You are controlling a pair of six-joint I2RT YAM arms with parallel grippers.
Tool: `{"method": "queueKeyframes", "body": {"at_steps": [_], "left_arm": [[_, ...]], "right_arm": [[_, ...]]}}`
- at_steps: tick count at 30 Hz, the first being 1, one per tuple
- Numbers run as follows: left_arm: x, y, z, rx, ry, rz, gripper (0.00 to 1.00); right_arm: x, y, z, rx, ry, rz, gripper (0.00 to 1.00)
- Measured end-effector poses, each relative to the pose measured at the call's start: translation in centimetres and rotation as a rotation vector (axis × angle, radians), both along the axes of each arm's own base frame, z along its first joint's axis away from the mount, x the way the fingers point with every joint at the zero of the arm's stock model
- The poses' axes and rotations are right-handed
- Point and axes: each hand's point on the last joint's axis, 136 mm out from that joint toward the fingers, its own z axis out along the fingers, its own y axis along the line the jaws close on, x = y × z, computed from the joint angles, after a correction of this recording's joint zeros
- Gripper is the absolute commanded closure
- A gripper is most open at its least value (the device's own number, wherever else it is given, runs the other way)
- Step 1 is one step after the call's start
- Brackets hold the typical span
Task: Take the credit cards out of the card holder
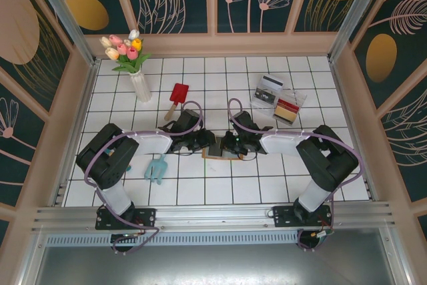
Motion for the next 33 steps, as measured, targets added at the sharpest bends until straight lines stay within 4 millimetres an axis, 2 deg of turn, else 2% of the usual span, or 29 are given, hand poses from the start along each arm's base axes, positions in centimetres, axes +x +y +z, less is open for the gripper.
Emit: {"method": "queueKeyframes", "body": {"at_steps": [12,25,30,33], "left_arm": [[-0.1,-0.1,0.0,-0.008,-0.010,-0.002,0.69],[0.0,-0.1,0.2,-0.010,-0.025,0.001,0.63],[0.0,0.0,0.3,-0.006,-0.035,0.006,0.60],[0.0,0.0,0.3,-0.004,-0.037,0.007,0.61]], "right_arm": [[0.0,0.2,-0.3,0.004,-0.004,0.018,0.80],[0.1,0.1,-0.4,0.000,-0.005,0.014,0.92],[0.3,-0.1,-0.1,-0.004,-0.022,0.019,0.92],[0.3,-1.0,-0.5,-0.019,-0.020,0.013,0.92]]}}
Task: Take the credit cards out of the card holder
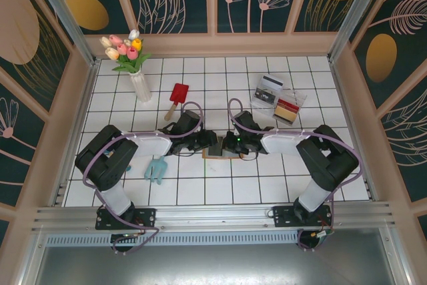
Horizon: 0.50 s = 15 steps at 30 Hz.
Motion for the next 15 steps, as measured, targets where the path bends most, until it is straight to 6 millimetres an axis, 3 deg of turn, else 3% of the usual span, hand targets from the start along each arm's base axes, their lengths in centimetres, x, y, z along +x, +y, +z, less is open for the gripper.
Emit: {"method": "queueKeyframes", "body": {"at_steps": [15], "left_arm": [[0.00,0.11,-0.11,0.008,0.000,0.004,0.63]], "right_arm": [[-0.49,-0.10,0.32,0.093,-0.015,0.003,0.87]]}}
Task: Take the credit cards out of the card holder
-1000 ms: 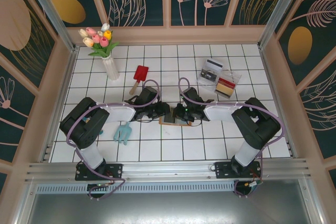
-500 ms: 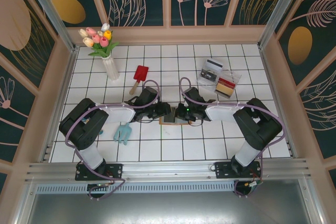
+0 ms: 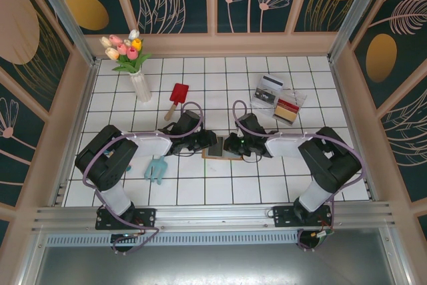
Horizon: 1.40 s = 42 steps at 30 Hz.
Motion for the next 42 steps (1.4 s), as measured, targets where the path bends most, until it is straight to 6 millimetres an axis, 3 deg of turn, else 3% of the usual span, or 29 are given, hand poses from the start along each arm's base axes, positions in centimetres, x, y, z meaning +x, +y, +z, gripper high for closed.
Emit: {"method": "queueKeyframes", "body": {"at_steps": [4,10,19,27,42], "left_arm": [[0.0,0.0,0.0,0.001,0.000,0.001,0.63],[0.0,0.2,-0.2,0.010,0.003,0.005,0.70],[-0.1,0.4,-0.4,0.016,0.005,0.008,0.71],[-0.2,0.5,-0.4,0.018,0.004,0.010,0.72],[-0.3,0.5,-0.5,0.012,-0.002,0.010,0.72]], "right_arm": [[-0.1,0.2,1.2,0.047,-0.013,-0.016,0.87],[0.6,0.8,3.1,0.108,-0.041,-0.039,0.94],[0.8,1.0,0.7,0.072,0.026,-0.067,0.90],[0.9,0.9,0.4,0.061,0.029,-0.076,0.84],[1.0,1.6,0.0,0.099,0.031,-0.042,0.84]]}}
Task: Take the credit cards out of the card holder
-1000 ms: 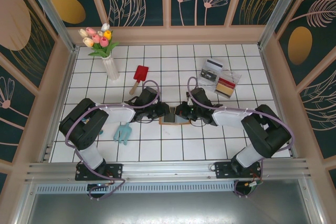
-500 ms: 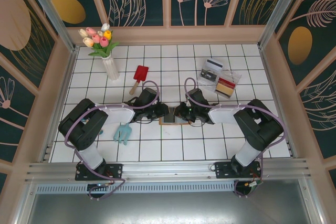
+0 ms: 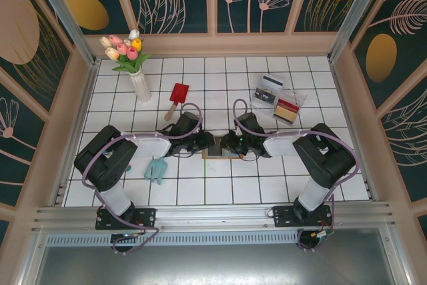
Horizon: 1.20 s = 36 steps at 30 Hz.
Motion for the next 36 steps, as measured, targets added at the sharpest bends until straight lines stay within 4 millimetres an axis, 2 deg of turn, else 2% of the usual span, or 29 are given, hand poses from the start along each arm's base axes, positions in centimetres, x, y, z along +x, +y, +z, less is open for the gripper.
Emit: {"method": "queueKeyframes", "body": {"at_steps": [4,8,15,20,24,26,32,36], "left_arm": [[0.0,0.0,0.0,-0.004,-0.004,0.000,0.72],[0.1,0.0,0.2,-0.010,-0.012,0.001,0.65],[0.1,0.0,0.5,-0.015,-0.016,0.003,0.60],[0.1,0.1,0.5,-0.011,-0.019,0.007,0.61],[0.0,0.1,0.4,-0.006,-0.018,0.009,0.64],[0.0,0.2,0.3,-0.004,-0.018,0.010,0.67],[0.0,0.4,0.1,0.007,-0.013,0.013,0.73],[-0.1,0.4,0.0,0.012,-0.009,0.012,0.75]], "right_arm": [[0.0,0.0,0.0,0.000,-0.005,0.009,0.90],[0.1,-0.1,0.0,-0.005,-0.014,0.015,0.96],[0.2,-0.3,0.1,-0.008,-0.025,0.017,0.98],[0.4,-1.5,0.3,-0.024,-0.042,0.000,0.99],[0.5,-2.0,0.2,-0.032,-0.047,-0.007,0.99],[0.5,-2.0,0.3,-0.032,-0.050,-0.005,0.97],[0.3,-1.8,0.5,-0.017,-0.051,0.013,0.82],[0.1,-1.5,0.4,-0.005,-0.043,0.026,0.79]]}}
